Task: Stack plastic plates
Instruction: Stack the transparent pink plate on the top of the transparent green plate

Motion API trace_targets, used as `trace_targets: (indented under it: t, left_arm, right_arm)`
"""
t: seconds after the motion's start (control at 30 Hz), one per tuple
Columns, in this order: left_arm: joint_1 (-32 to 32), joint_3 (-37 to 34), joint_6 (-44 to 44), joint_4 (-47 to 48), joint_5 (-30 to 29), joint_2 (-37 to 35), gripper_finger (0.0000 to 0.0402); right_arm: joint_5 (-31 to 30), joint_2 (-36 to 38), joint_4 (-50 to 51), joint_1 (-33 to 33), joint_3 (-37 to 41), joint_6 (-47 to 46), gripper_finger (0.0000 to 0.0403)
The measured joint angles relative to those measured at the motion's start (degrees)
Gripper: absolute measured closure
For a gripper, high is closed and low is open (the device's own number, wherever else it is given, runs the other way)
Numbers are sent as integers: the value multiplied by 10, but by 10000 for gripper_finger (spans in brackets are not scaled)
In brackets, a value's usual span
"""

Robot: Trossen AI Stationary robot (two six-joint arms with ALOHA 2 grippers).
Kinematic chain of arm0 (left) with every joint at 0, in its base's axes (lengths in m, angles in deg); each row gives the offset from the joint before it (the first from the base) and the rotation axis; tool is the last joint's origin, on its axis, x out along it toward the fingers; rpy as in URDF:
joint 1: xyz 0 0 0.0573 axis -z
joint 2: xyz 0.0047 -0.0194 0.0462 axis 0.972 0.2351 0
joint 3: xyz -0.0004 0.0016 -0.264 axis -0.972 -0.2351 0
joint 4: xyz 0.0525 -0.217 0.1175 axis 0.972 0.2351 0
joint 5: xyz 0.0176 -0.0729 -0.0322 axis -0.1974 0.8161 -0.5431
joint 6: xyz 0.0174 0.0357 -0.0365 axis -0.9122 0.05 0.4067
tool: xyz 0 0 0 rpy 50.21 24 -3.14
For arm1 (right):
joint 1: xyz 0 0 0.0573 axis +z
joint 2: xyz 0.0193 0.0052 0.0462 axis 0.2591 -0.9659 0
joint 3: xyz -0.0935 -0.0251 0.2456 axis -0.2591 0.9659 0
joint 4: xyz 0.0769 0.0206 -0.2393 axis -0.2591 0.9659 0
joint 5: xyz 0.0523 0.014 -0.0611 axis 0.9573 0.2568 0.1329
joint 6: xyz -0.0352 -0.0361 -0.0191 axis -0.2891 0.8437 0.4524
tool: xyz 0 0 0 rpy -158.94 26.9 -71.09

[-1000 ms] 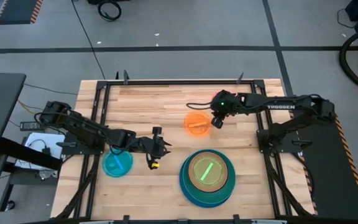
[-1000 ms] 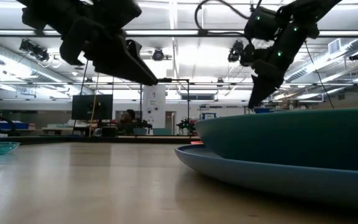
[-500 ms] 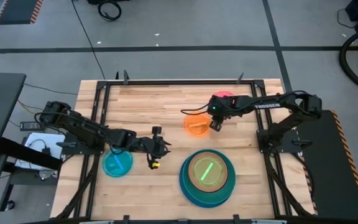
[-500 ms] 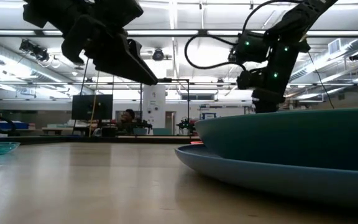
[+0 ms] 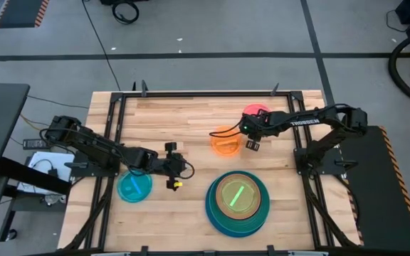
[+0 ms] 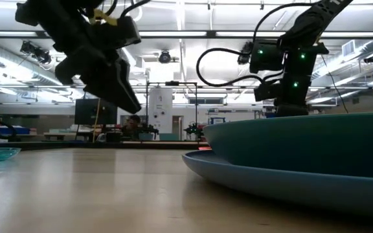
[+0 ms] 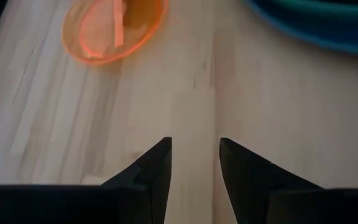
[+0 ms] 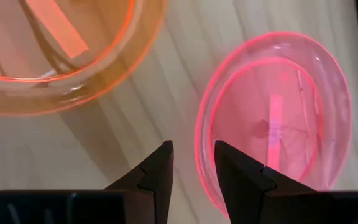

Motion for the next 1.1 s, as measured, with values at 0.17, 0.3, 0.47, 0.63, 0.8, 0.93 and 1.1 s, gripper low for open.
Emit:
trace_targets:
  t: [0.17,0.3,0.47,0.63,0.8,0.93,1.1]
  left_arm:
    - [-2,0,-1,11,-66,0,260]
    - [-11,0,-1,17,-102,0,260]
    - [-13,0,12,28,-102,0,260]
    - [-12,0,7,28,-102,0,260]
    - [-13,0,-1,28,-102,0,260]
    - [-14,0,-2,28,-102,0,260]
    - [-14,0,-16,27,-101,0,260]
  right_arm:
    - [-12,6,-6,3,20,-5,275]
    - [-33,6,-31,17,39,22,275]
    - [-41,6,-78,24,63,53,275]
    - [-45,6,-83,23,78,59,275]
    - [-46,6,-117,24,107,82,275]
    - [-42,8,-144,25,124,97,275]
    - [-51,16,-150,27,128,97,275]
